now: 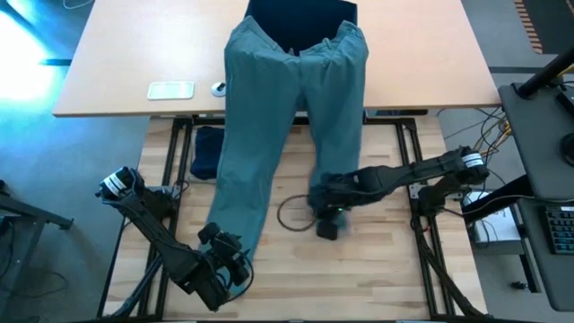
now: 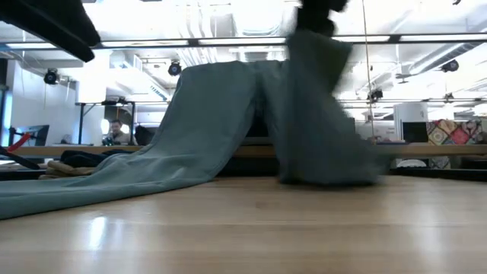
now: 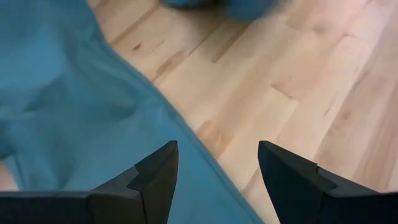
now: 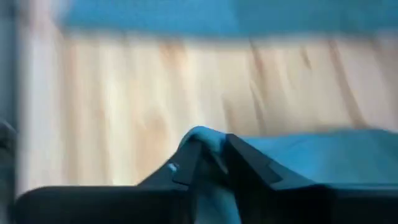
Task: Fold Laundry from Bin
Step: Fold the gray pants
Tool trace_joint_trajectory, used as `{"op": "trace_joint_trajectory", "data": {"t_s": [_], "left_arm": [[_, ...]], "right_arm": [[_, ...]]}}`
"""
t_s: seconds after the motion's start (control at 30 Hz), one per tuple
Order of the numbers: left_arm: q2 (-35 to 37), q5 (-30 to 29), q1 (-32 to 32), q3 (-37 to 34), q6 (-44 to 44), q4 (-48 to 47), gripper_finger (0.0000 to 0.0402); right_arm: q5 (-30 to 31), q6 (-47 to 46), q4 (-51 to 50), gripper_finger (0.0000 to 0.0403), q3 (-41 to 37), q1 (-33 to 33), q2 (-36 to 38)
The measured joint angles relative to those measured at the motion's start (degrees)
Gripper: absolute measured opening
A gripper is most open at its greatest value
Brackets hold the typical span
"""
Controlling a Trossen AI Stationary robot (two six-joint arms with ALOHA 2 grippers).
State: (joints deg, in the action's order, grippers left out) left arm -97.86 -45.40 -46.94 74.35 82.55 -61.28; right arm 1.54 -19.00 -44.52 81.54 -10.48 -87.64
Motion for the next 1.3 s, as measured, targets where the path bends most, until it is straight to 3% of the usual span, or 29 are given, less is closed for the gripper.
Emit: {"op": "trace_joint_trajectory", "data": {"t_s": [0.07,0.13,0.27,0.4,0.63,0.8,0.93,1.13,1.23,1.3], "left_arm": [[0.00,0.92,0.83,0.00,-3.32,2.17,0.0206],[0.00,1.56,1.51,0.00,-5.29,4.02,0.0206],[0.00,1.81,1.82,0.00,-5.76,5.40,0.0206],[0.00,1.85,1.86,-0.10,-5.67,5.67,0.0206],[-0.07,5.88,5.79,-4.58,-7.13,8.17,0.0206],[-1.56,12.43,10.22,-10.57,-23.11,22.41,0.0206],[-5.18,12.58,12.58,-13.67,-34.28,33.43,0.0206],[-12.05,15.86,16.51,-12.93,-38.41,38.77,0.0205],[-14.88,19.10,18.36,-11.31,-38.33,37.90,0.0185],[-15.86,21.44,19.54,-9.45,-38.59,36.84,0.0144]], "right_arm": [[-2.09,-0.92,8.15,0.0100,-1.02,0.01,-0.46],[-3.56,-1.38,9.82,0.0132,-1.18,-0.52,-0.73],[-3.01,-2.73,5.48,0.0188,-1.25,-2.54,-0.18],[-1.40,-5.14,0.52,0.0218,-1.25,-5.11,0.47],[0.20,-13.27,0.10,0.0228,-1.73,-10.21,0.23],[3.89,-17.14,0.43,0.0228,-2.55,-13.33,0.15],[5.08,-19.74,0.31,0.0228,-2.67,-14.90,0.13],[5.12,-23.02,0.31,0.0226,-2.69,-16.31,0.14],[5.07,-23.07,0.27,0.0224,-2.69,-16.55,0.14],[5.03,-23.11,0.29,0.0223,-2.69,-16.52,0.15]]}}
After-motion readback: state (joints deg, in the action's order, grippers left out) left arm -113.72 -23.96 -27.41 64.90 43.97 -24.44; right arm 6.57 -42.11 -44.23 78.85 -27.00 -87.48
